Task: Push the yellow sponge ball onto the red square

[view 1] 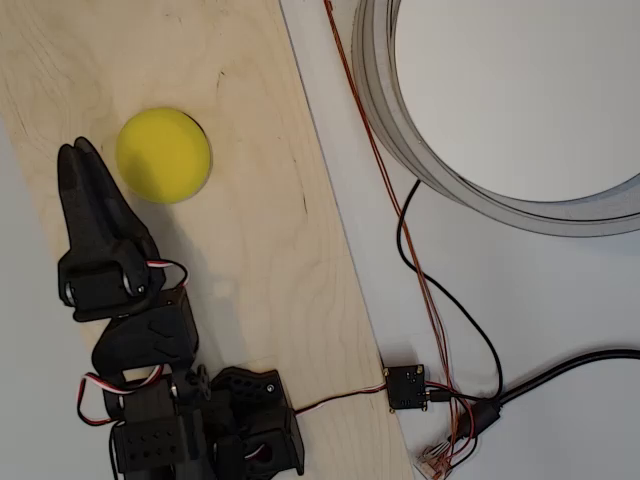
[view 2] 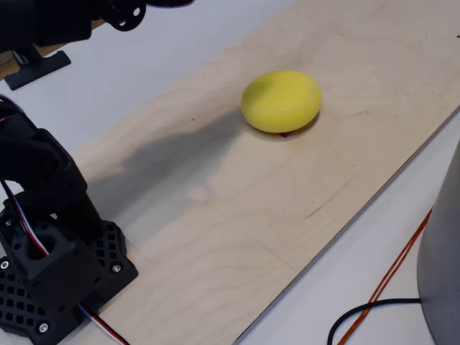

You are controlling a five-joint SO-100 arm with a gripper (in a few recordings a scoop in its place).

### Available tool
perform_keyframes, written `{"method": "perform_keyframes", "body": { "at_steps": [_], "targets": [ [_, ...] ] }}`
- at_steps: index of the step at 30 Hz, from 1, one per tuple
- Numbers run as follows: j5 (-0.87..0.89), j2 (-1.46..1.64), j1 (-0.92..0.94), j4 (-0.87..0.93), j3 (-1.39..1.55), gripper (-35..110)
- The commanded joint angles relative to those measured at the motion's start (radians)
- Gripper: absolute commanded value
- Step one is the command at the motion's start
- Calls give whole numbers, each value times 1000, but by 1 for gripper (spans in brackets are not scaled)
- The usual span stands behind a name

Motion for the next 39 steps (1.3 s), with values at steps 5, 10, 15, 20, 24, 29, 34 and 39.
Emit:
{"method": "perform_keyframes", "body": {
  "at_steps": [5, 10, 15, 20, 24, 29, 34, 39],
  "targets": [
    [41, 31, 34, -35, 2, 3],
    [-69, 63, -26, -34, 51, 34],
    [-78, 55, -31, -34, 34, 34],
    [-26, 61, -20, -35, -3, 5],
    [28, -3, 25, 23, -77, -1],
    [21, -44, 31, 23, -97, -1],
    [35, -61, 29, 23, -98, -1],
    [40, -55, 29, 23, -87, -1]
  ]
}}
